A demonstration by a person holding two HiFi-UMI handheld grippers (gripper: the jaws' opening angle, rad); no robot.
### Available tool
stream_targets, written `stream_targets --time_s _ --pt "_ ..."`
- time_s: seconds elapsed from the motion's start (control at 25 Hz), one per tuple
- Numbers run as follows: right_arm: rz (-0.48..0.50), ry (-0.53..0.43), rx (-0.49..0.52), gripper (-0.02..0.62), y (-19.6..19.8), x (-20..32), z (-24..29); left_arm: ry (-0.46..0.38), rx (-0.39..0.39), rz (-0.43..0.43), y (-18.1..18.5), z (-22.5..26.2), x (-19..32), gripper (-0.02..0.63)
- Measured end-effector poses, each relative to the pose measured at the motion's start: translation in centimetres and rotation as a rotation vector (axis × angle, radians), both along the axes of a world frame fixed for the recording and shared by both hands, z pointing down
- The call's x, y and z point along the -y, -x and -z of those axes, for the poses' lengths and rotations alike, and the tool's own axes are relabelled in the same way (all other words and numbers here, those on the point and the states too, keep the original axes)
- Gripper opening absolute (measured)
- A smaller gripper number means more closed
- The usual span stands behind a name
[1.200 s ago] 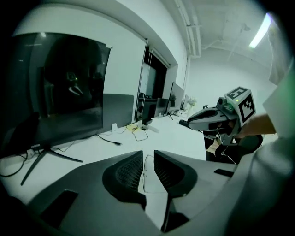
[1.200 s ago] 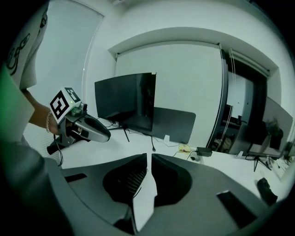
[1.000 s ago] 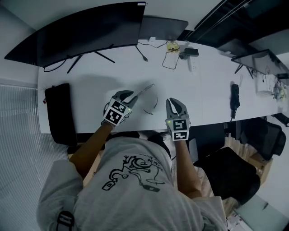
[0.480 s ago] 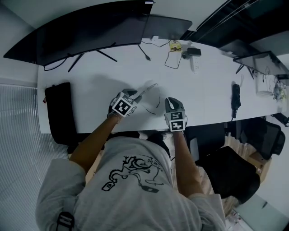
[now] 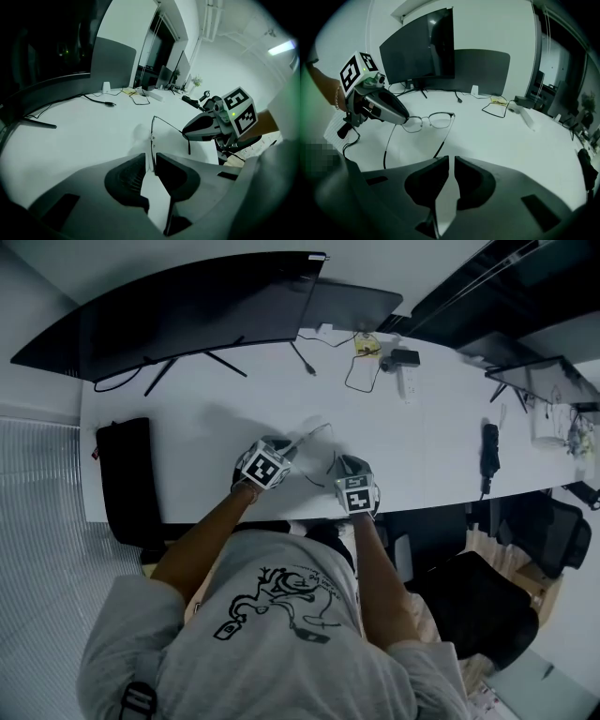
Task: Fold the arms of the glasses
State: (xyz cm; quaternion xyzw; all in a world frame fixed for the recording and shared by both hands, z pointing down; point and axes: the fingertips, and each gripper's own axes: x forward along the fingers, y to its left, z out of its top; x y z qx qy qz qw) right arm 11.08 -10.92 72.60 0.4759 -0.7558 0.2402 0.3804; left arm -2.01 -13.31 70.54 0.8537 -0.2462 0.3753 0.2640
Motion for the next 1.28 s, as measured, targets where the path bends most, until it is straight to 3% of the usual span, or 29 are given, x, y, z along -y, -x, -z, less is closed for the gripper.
stream_targets --time_s 0.4,1.28 --pt "0.015 0.013 0.035 0.046 1.0 0.2 -0.4 -0.059 0.001 -0.017 -1.0 -0.1 0.5 0.046" --pt "0.071 0.008 0.053 0.046 3.2 0.3 0.0 -0.04 0.02 -0.044 -1.6 -0.3 -1.6 0.038"
